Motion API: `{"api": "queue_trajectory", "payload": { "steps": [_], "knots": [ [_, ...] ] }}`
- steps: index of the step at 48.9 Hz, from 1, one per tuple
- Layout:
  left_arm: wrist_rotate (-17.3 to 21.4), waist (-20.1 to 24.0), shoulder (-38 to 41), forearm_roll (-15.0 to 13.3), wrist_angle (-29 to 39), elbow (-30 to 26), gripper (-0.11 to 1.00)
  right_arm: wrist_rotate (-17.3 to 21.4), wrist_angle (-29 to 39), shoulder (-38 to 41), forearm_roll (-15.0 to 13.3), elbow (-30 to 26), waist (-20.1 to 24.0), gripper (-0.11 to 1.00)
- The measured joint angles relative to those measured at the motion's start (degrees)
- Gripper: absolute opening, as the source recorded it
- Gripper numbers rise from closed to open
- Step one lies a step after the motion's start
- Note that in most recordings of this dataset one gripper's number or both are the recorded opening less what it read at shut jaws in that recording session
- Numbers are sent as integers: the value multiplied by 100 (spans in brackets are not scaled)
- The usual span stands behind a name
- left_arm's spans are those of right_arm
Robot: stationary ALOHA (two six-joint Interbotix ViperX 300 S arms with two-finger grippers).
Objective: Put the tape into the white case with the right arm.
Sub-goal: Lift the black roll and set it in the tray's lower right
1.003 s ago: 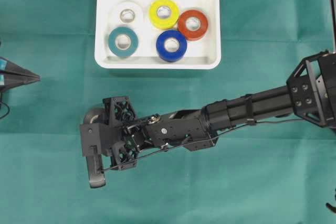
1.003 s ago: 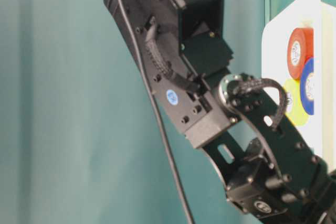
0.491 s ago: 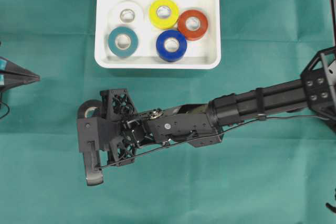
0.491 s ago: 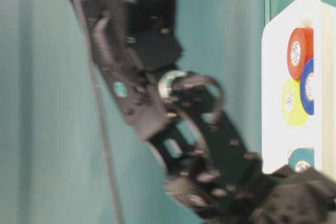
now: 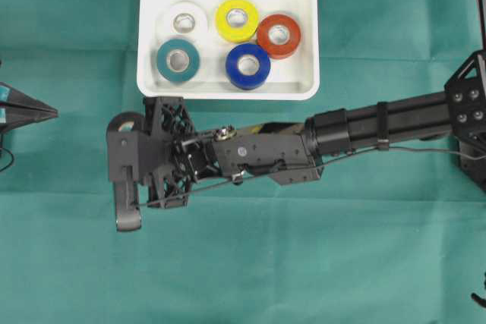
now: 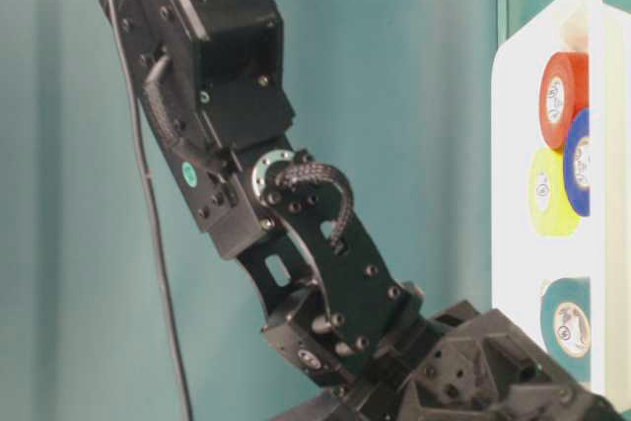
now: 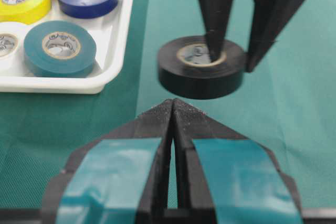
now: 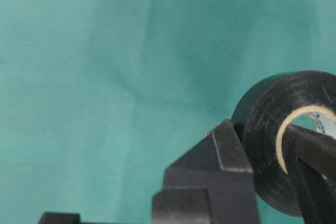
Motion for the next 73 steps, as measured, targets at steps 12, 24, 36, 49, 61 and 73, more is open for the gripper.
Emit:
{"api": "queue_trajectory", "payload": {
  "steps": [12, 24, 36, 49, 61, 73],
  "knots": [
    [0, -9, 0, 9, 9, -9, 0, 9, 18, -53, -149, 0, -475, 2],
    [0, 0, 9, 0, 0, -9, 0, 18, 18, -70, -167, 44, -993, 2],
    [0, 0, 0, 9, 0, 0, 0, 44, 9, -562, -167, 817, -1125, 2],
    [0, 0, 0, 0, 0, 0, 0, 53, -404, -1477, -167, 2048, -1336, 2],
    [0, 0, 0, 9, 9, 0, 0, 70, -633, -2145, -176, 3076, -1512, 2],
    [0, 0, 0, 9, 9, 0, 0, 70, -826, -2698, -167, 3867, -1626, 2]
  ]
}}
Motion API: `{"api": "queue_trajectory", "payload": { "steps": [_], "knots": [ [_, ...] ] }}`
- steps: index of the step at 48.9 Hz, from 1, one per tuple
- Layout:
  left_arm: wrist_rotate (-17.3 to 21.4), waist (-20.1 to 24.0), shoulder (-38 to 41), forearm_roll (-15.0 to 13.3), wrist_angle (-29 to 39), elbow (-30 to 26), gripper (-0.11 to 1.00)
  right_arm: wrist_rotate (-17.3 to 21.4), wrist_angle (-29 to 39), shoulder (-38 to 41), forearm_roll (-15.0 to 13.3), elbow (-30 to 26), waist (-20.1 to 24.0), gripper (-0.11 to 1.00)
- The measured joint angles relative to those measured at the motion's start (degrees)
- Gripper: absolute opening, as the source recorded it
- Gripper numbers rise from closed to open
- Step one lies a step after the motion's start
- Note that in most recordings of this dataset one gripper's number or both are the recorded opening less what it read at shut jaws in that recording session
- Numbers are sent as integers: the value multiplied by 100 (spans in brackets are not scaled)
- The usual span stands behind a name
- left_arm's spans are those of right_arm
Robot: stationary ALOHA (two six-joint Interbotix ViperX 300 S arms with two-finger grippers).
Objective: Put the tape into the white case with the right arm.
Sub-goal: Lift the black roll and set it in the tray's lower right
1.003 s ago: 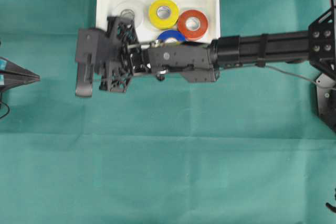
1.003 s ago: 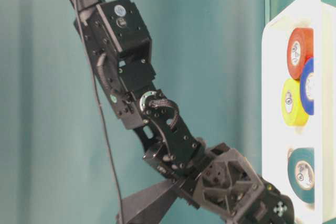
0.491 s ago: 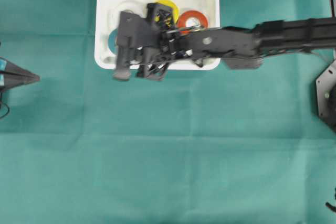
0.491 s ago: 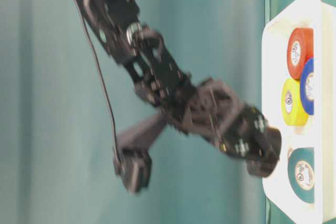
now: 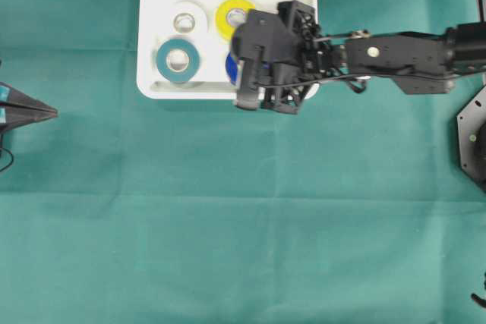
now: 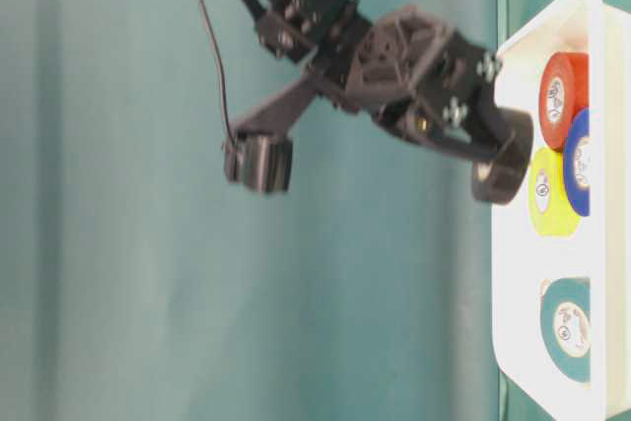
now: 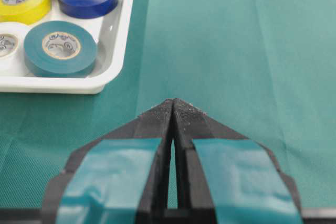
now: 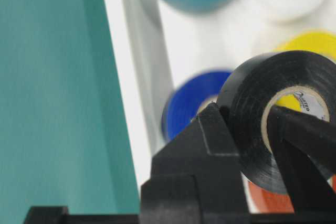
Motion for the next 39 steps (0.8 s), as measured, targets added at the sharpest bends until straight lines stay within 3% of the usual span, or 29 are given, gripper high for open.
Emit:
{"api": "queue_trajectory", "payload": {
  "steps": [14, 27, 32, 39],
  "knots": [
    [0, -9, 9, -9, 0, 0, 0, -79, -255, -352, -9, 580, -114, 2],
    [0, 0, 9, -9, -9, 0, 0, -79, -378, -352, -18, 703, -114, 2],
    [0, 0, 0, -9, -9, 0, 0, -97, -378, -360, -88, 703, -114, 18],
    [0, 0, 0, 0, -9, -9, 0, -88, -378, -369, -299, 738, -123, 60]
  ]
}}
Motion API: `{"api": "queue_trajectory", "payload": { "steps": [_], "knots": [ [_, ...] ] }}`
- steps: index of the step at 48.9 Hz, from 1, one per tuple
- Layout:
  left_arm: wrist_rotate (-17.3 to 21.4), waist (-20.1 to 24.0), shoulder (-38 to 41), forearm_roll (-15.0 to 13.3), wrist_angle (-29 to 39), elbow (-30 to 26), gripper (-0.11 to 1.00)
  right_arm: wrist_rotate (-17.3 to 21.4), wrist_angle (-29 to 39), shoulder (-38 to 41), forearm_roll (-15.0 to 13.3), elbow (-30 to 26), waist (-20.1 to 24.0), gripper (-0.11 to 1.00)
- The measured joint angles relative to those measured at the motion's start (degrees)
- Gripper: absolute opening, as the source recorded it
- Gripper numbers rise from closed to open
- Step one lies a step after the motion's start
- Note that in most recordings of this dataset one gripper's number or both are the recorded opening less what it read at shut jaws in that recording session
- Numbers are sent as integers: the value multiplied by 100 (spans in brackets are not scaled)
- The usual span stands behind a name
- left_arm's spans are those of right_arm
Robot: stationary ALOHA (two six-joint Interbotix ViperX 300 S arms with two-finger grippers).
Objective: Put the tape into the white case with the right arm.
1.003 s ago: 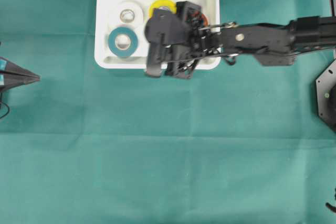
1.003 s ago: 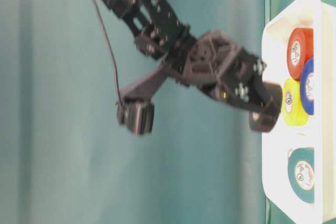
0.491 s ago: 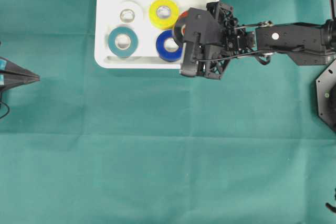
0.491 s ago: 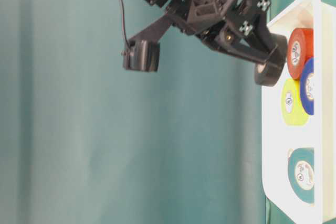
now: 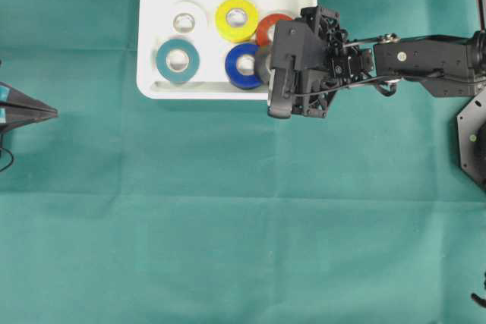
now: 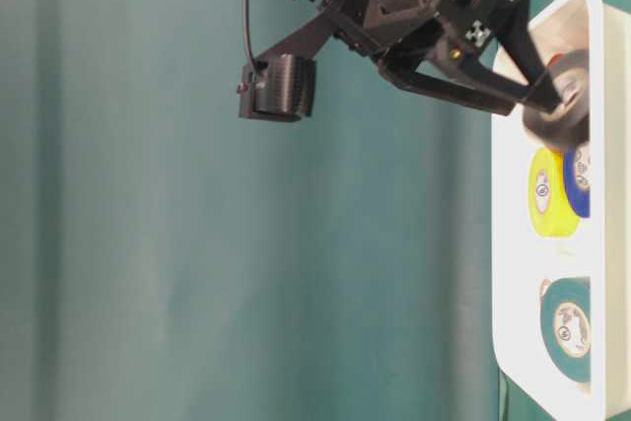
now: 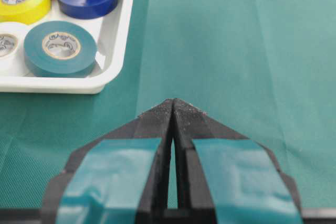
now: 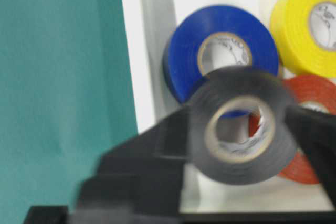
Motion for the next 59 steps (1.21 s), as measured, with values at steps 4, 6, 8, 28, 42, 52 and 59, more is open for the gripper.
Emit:
{"api": "queue_trajectory", "payload": {
  "steps": [4, 6, 8, 28, 42, 52, 59],
  "knots": [
    [0, -9, 0, -9, 0, 9, 0, 0, 0, -9, -35, 18, 0, 75],
    [0, 0, 0, 0, 0, 0, 0, -9, 0, 0, -35, 18, 0, 72],
    [0, 0, 0, 0, 9, 9, 0, 0, 0, 0, -35, 18, 0, 71],
    [0, 0, 0, 0, 0, 0, 0, -9, 0, -703, -88, 633, 0, 71],
    [0, 0, 0, -9, 0, 0, 0, 35, -88, -1775, -88, 1564, 0, 71],
    [0, 0, 0, 0, 0, 9, 0, 44, -149, -2654, -97, 2197, 0, 71],
    [0, 0, 0, 0, 0, 0, 0, 97, -167, -3472, -88, 2733, 0, 70]
  ]
}}
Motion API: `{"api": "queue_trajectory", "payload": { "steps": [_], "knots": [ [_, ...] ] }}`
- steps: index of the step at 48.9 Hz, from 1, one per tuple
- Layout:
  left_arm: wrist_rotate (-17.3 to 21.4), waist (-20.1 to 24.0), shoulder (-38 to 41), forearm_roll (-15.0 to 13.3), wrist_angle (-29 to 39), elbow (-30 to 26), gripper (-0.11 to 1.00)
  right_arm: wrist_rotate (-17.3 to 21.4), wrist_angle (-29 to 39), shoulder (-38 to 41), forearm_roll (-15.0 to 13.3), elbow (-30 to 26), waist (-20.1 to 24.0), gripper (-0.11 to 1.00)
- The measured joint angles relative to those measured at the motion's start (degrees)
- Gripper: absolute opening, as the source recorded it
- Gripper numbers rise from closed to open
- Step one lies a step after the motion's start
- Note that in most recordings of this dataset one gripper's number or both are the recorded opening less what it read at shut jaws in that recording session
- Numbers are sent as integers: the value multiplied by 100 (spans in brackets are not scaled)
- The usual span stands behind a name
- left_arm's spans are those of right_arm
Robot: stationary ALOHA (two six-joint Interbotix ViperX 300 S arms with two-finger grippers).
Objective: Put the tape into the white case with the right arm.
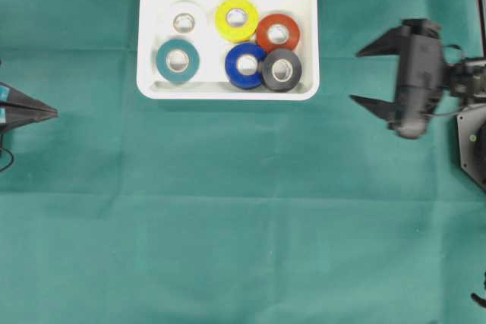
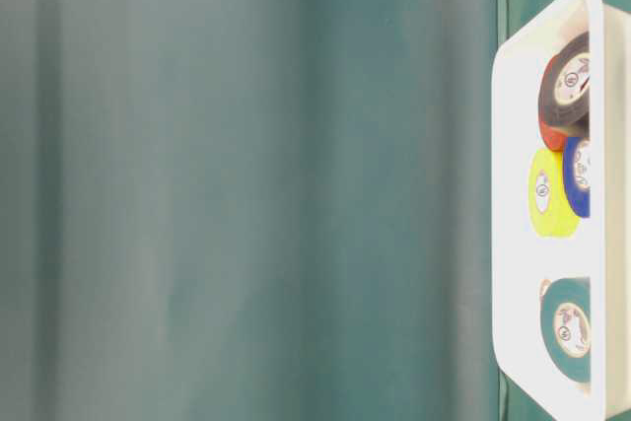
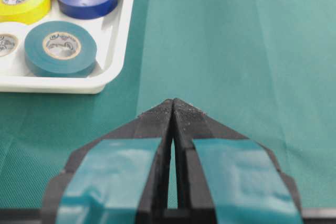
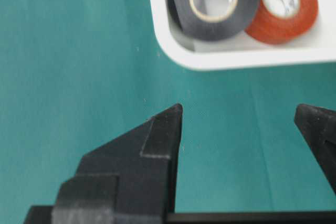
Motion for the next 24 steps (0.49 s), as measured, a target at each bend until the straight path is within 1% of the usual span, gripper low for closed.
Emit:
{"api": "queue_trajectory", "payload": {
  "steps": [4, 14, 20, 24],
  "knots": [
    [0, 9, 0, -9, 0, 9, 0, 62, -44, -475, 9, 290, 0, 70],
    [0, 18, 0, 0, 0, 0, 0, 404, -53, -1775, 9, 967, 0, 70],
    [0, 26, 0, -9, 0, 0, 0, 431, 97, -2426, 18, 1266, 0, 70],
    [0, 35, 0, 0, 9, 9, 0, 457, 141, -2716, 9, 1362, 0, 70]
  ]
}}
